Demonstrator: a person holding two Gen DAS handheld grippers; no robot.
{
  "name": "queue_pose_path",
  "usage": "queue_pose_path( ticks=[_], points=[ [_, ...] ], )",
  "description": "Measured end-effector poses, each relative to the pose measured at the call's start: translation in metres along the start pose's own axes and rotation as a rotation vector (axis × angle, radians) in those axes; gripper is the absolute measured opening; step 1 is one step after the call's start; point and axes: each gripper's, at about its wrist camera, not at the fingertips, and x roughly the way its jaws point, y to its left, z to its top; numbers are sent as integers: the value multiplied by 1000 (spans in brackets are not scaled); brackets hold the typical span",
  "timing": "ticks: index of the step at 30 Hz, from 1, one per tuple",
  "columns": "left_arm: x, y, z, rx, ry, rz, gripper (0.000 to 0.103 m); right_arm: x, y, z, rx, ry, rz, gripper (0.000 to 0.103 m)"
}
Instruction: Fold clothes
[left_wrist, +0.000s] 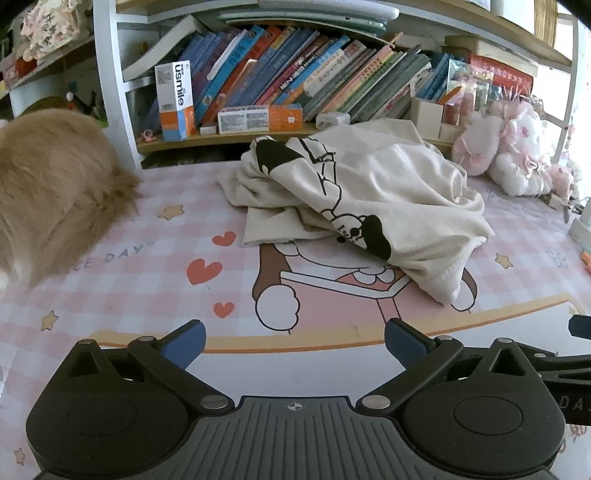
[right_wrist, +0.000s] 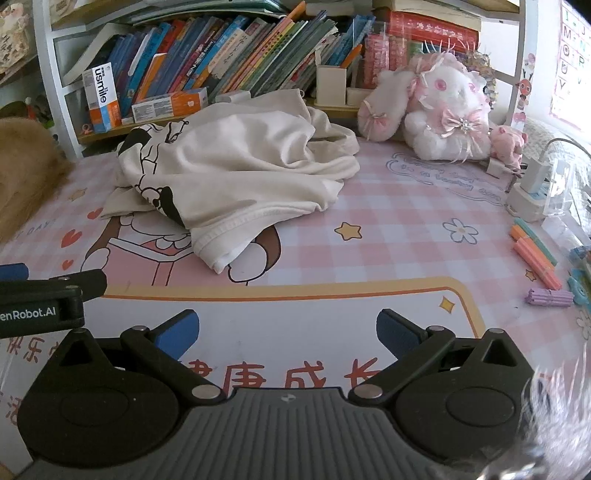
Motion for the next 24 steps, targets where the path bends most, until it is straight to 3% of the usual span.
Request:
queue_pose_path(
  ticks=[24],
  points=[
    [3, -1, -3, -6, 37, -2, 103, 1, 0, -1, 10, 14, 8, 103]
  ],
)
